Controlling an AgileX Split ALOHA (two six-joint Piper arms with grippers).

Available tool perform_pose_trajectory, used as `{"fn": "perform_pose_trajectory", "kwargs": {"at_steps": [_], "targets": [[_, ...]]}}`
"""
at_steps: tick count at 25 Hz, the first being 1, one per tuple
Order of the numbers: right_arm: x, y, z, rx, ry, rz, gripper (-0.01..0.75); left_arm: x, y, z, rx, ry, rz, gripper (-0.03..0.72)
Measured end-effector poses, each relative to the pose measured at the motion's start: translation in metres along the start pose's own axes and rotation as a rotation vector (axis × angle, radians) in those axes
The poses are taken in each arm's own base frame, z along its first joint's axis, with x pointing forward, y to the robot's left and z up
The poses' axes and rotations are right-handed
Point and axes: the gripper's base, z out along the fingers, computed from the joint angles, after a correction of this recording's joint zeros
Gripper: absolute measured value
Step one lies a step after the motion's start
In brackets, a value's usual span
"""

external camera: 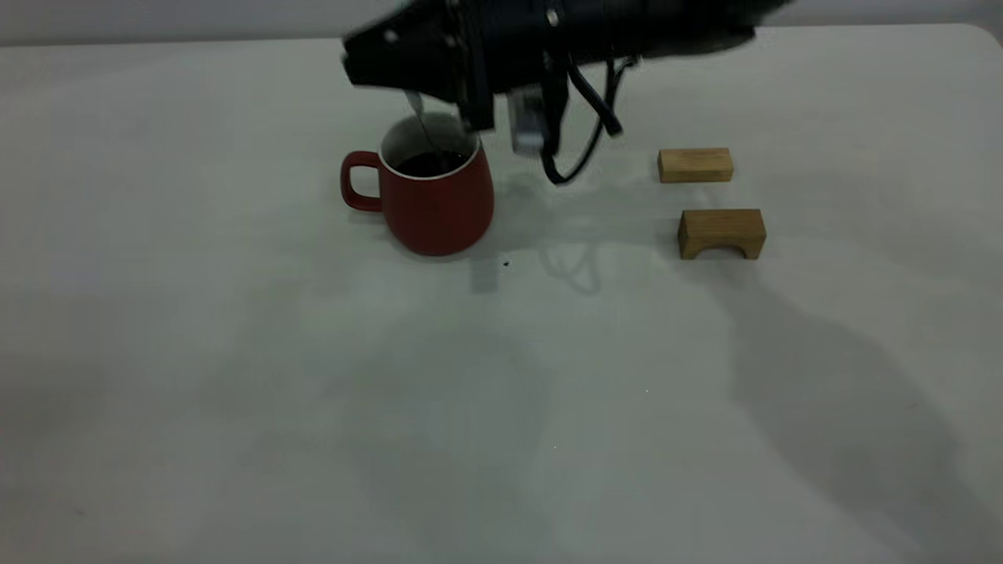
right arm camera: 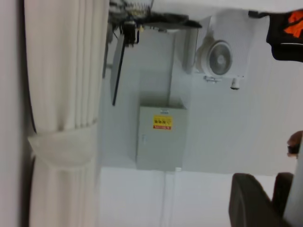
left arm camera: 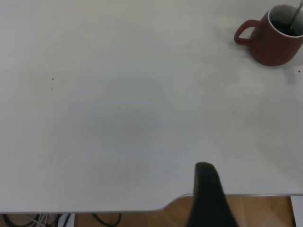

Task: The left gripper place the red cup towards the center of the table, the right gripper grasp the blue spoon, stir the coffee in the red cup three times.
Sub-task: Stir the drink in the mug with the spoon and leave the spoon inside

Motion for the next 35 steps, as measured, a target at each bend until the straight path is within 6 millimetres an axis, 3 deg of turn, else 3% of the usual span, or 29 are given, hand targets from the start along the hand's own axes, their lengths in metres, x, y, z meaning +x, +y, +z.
{"fn": "perform_pose_trajectory", "kwargs": {"at_steps": [4, 9, 12, 24, 31, 35], "targets": [[-0.005, 0.000, -0.003, -0.011, -0.015, 0.022, 0.119, 0.000, 0.000, 0.000, 0.000, 0.000, 0.000, 0.551], [-0.004, -0.012, 0.020, 0.031, -0.008, 0.104, 0.119, 0.000, 0.000, 0.000, 0.000, 0.000, 0.000, 0.551], [-0.006, -0.008, 0.028, 0.035, 0.004, 0.084, 0.119, 0.000, 0.000, 0.000, 0.000, 0.000, 0.000, 0.551], [-0.017, 0.015, -0.007, -0.028, -0.013, 0.021, 0.119, 0.000, 0.000, 0.000, 0.000, 0.000, 0.000, 0.551], [-0.021, -0.006, 0.003, 0.001, -0.029, 0.126, 0.119, 0.000, 0.000, 0.000, 0.000, 0.000, 0.000, 0.551], [-0.011, -0.002, 0.013, 0.014, 0.003, 0.064, 0.119, 0.000, 0.000, 0.000, 0.000, 0.000, 0.000, 0.551]]}}
